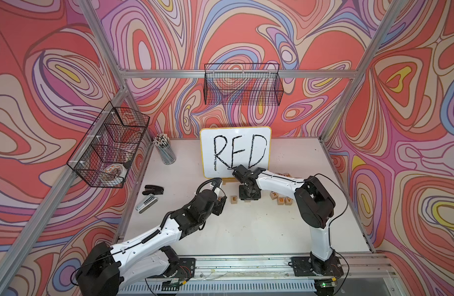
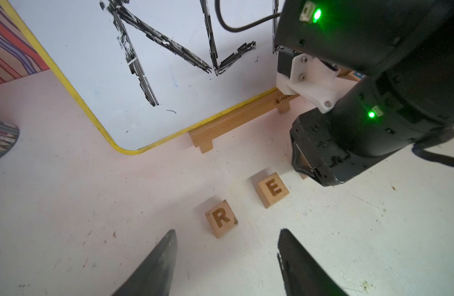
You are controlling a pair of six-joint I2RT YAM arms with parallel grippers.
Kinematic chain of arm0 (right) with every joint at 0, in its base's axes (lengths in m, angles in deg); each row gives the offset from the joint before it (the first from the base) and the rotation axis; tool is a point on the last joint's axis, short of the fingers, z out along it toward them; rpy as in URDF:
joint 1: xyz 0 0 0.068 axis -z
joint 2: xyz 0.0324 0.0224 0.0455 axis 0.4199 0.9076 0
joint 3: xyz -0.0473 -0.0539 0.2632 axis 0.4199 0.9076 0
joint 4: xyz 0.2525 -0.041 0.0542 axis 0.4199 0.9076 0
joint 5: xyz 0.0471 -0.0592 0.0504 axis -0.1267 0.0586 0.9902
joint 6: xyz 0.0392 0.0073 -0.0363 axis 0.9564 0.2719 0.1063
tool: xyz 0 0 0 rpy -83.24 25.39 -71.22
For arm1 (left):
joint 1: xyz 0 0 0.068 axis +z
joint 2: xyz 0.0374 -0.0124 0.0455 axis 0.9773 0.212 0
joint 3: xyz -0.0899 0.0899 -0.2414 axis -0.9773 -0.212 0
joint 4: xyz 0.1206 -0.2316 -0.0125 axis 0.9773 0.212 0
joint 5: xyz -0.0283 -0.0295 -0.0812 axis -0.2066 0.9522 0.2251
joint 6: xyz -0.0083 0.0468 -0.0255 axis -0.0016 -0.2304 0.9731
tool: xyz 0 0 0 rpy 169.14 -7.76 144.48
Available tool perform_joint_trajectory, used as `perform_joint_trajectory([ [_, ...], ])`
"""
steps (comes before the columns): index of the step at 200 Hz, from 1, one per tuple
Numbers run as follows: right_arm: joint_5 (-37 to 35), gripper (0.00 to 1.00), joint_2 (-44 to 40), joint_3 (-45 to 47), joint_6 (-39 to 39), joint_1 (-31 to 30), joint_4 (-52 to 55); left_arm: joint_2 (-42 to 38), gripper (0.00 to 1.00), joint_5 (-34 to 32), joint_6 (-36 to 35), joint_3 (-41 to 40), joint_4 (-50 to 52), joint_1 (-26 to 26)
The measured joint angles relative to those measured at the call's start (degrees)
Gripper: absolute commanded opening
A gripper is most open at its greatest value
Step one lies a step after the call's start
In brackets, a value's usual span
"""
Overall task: Assemble the uppercase word "red" with letter blocks
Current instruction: Place the letter block at the center of the board, then reset both arms
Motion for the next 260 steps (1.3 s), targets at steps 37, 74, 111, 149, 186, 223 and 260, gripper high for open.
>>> perform_joint_trajectory([
  [37,0.2,0.48,-0.1,-0.2,-0.1,-0.1,0.2,0.0,0.65,0.0,0.0,0.0,0.0,0.0],
  [74,0.1,0.50,-1.1,-0.3,-0.1,-0.1,0.7,0.0,0.65,0.0,0.0,0.0,0.0,0.0],
  [111,0.1,0.51,-4.0,-0.3,-0.3,-0.1,1.1,0.0,0.65,0.0,0.0,0.0,0.0,0.4],
  [149,0.1,0.52,-5.8,-0.3,-1.0,-0.1,1.6,0.0,0.65,0.0,0.0,-0.1,0.0,1.2],
  [186,-0.7,0.55,-8.0,-0.3,-2.0,-0.1,2.5,-0.5,0.66,0.1,0.3,-0.5,0.0,2.3],
  [223,-3.7,0.60,-13.5,-0.1,-3.1,-0.1,3.0,-1.5,0.70,0.1,0.9,-0.7,0.0,3.1],
  [260,-6.8,0.68,-17.9,0.9,-4.0,0.1,3.4,-2.1,0.72,0.1,1.1,-0.7,0.0,3.6],
])
